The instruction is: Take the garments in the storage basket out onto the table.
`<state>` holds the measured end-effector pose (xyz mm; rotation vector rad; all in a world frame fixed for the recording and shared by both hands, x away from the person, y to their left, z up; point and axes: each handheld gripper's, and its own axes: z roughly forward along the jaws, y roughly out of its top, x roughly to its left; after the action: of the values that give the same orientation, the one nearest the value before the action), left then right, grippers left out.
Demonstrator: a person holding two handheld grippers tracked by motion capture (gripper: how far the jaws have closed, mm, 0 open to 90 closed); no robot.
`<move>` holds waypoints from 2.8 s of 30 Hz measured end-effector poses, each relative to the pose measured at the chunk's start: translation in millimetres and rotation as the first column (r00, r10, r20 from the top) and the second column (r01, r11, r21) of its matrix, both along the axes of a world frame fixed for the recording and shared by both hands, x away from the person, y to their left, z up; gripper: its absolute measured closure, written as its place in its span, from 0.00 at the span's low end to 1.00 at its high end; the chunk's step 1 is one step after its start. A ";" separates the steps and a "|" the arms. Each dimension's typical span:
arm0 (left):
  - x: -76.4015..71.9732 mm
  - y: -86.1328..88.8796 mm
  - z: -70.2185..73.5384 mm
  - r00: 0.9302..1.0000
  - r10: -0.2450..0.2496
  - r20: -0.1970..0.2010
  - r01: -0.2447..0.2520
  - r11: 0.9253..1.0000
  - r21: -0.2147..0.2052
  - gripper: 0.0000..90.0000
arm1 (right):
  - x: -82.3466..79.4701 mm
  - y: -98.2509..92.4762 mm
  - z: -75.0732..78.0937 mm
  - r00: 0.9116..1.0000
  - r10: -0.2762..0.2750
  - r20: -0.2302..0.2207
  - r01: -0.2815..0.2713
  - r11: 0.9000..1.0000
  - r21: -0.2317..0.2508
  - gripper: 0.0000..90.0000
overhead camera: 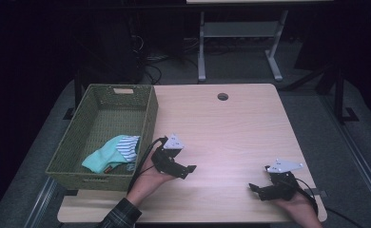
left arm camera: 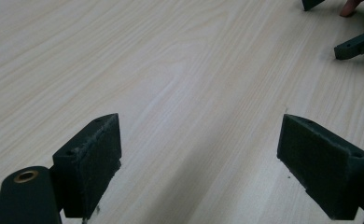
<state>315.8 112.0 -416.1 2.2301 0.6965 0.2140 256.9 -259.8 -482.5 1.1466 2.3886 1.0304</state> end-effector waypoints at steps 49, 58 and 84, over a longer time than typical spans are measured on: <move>9.2 9.4 49.4 0.991 -0.131 -0.018 0.131 0.991 0.033 0.13 | 0.1 -0.1 0.0 1.000 0.001 0.001 -0.001 1.000 -0.001 0.07; 10.5 18.7 54.5 0.993 -0.117 -0.014 0.118 0.992 0.036 0.14 | 0.1 -0.1 0.0 1.000 0.002 0.001 -0.002 1.000 -0.001 0.07; 14.8 69.4 77.3 1.000 -0.029 0.011 0.029 1.000 0.005 0.17 | 0.1 -0.2 -0.1 1.000 0.002 0.002 -0.002 1.000 -0.002 0.07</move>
<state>330.6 181.4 -338.8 2.2404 0.6576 0.2129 257.1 -260.0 -482.6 1.1422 2.3895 1.0286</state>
